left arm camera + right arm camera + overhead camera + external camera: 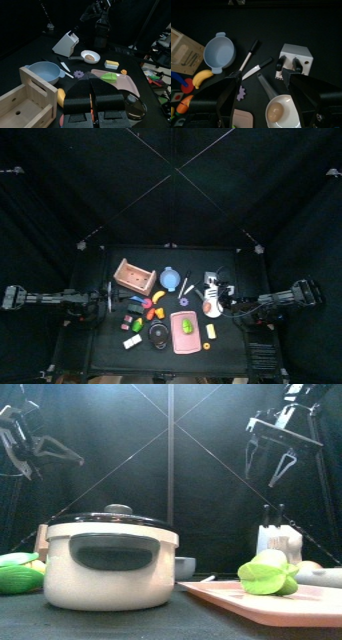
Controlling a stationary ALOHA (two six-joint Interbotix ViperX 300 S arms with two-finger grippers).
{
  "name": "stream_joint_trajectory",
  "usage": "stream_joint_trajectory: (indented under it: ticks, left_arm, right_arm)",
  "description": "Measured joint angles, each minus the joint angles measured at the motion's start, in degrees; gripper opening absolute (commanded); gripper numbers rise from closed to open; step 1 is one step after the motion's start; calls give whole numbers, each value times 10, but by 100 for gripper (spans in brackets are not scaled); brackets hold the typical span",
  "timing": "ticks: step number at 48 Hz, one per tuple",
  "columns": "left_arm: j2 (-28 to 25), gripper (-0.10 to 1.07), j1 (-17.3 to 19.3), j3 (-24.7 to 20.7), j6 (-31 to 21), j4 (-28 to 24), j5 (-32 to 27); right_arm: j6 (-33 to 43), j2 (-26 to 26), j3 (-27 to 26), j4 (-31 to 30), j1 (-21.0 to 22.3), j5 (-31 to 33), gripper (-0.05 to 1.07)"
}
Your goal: Grab cleaver handle
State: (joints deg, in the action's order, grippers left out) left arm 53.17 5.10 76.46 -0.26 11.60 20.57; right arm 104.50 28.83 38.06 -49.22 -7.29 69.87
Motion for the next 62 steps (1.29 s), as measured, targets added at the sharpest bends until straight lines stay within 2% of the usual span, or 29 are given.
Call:
stream_joint_trajectory:
  ticks: [11,20,38,62]
  left_arm:
    - [0,-2,0,1,0,0,0]
    - [0,-2,0,1,0,0,0]
    - [0,-2,0,3,0,0,1]
    - [0,-2,0,8,0,0,0]
  right_arm:
    - [-44,-3,-17,22,16,4,95]
    - [-40,-5,-1,21,25,-21,95]
    - [-20,-46,21,22,67,-45,95]
    - [-19,-82,35,25,95,-49,94]
